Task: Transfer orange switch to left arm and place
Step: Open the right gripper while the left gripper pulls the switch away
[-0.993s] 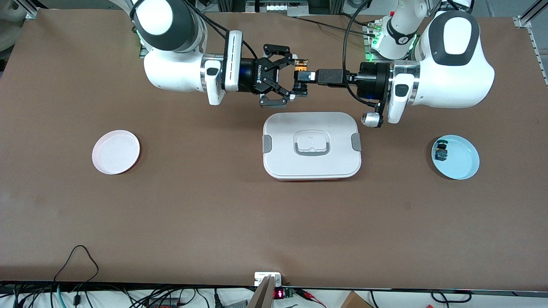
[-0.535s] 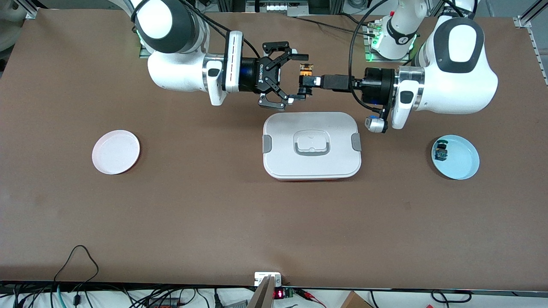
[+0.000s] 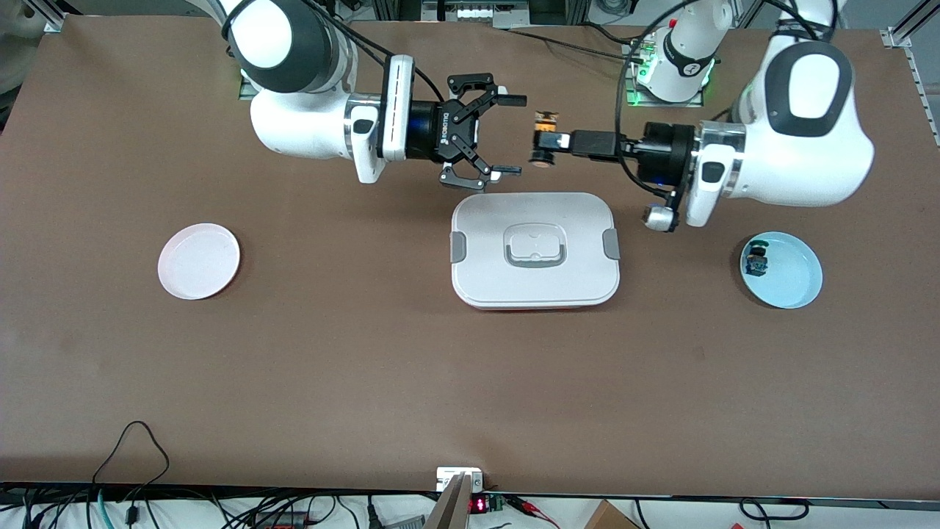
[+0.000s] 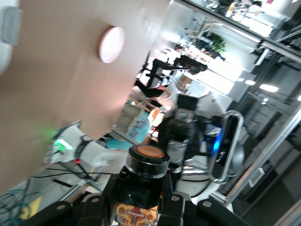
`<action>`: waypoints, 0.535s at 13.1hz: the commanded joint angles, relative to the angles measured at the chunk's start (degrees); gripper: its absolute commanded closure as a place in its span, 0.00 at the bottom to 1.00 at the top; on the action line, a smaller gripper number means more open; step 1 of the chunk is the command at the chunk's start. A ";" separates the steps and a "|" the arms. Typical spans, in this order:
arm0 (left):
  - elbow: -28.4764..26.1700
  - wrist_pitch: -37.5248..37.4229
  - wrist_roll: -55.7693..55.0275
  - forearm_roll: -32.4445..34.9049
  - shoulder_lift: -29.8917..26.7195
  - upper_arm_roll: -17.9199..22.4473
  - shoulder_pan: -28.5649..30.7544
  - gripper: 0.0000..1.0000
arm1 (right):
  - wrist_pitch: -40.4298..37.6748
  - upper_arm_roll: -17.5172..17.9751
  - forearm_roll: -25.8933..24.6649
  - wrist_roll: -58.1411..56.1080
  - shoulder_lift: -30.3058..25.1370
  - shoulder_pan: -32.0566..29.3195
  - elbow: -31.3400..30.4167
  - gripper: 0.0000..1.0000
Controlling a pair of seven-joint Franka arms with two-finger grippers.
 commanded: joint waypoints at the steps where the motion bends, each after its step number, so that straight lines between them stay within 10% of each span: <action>1: 0.00 -6.83 1.68 6.95 0.10 -0.22 5.18 1.00 | 0.05 0.09 1.22 -1.16 -1.10 -1.35 -1.33 0.00; 7: 2.20 -15.03 2.56 44.44 -0.08 -0.31 11.70 1.00 | -3.89 -0.70 0.61 -1.08 -3.03 -4.52 -6.78 0.00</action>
